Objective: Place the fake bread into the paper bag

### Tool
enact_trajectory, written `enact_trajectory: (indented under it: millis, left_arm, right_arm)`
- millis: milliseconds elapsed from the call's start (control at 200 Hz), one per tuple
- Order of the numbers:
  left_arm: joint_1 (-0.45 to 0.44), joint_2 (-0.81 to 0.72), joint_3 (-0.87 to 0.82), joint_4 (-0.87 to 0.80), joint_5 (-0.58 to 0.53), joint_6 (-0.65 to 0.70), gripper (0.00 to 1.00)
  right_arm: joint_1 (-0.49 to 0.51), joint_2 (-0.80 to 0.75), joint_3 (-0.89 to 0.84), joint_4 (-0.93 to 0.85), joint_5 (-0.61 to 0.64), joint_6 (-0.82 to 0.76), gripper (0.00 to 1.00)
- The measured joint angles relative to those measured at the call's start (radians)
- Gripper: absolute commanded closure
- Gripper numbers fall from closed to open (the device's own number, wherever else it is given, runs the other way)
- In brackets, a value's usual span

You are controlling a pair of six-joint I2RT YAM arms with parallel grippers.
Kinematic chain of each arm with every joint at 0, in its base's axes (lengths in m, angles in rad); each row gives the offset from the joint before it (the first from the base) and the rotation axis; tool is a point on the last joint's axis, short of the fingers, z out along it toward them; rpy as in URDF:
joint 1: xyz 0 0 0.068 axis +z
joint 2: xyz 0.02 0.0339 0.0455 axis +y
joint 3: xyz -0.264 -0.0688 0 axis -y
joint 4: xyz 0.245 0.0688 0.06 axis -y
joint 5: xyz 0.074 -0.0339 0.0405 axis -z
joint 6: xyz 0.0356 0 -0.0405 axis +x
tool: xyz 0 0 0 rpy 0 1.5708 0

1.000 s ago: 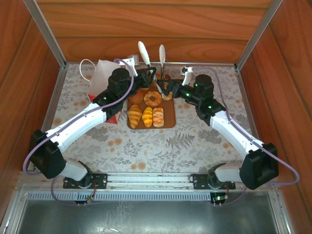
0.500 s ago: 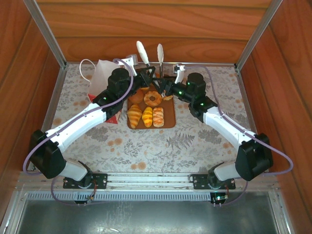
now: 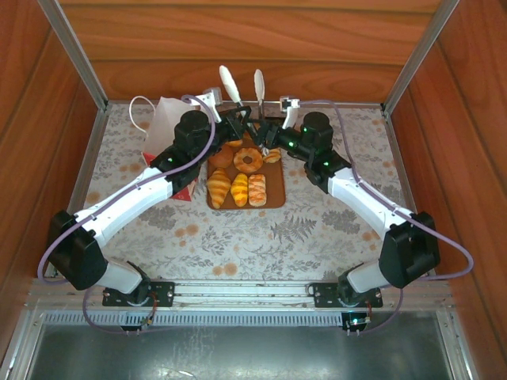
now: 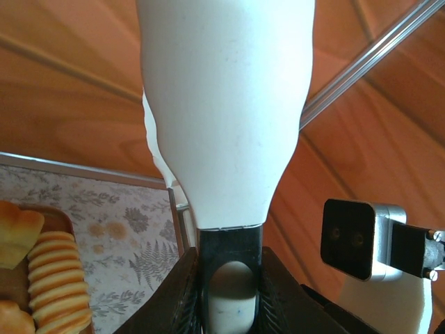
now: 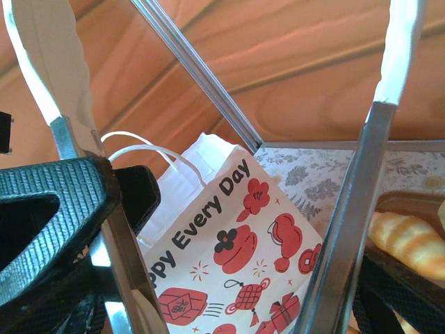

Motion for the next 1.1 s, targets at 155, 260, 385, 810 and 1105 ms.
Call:
enact_trajectory:
  millis: [155, 260, 385, 810, 1105]
  left_arm:
    - [0.005, 0.0, 0.0, 0.005, -0.013, -0.003, 1.0]
    - [0.007, 0.0, 0.0, 0.007, -0.019, -0.005, 1.0]
    - [0.01, 0.001, 0.0, 0.008, -0.025, -0.007, 1.0]
    - [0.014, 0.016, -0.003, 0.026, -0.032, -0.003, 0.65]
    - [0.01, -0.017, -0.057, 0.037, -0.019, 0.058, 0.34]
  right_arm:
    - [0.002, 0.021, 0.022, -0.003, -0.001, 0.03, 0.1]
    - [0.006, 0.031, 0.029, -0.003, 0.0, 0.055, 0.1]
    - [0.007, 0.046, 0.043, -0.005, -0.008, 0.085, 0.11]
    - [0.011, 0.056, 0.061, -0.027, -0.017, 0.111, 0.28]
    - [-0.025, 0.019, 0.045, -0.133, 0.064, 0.096, 0.33]
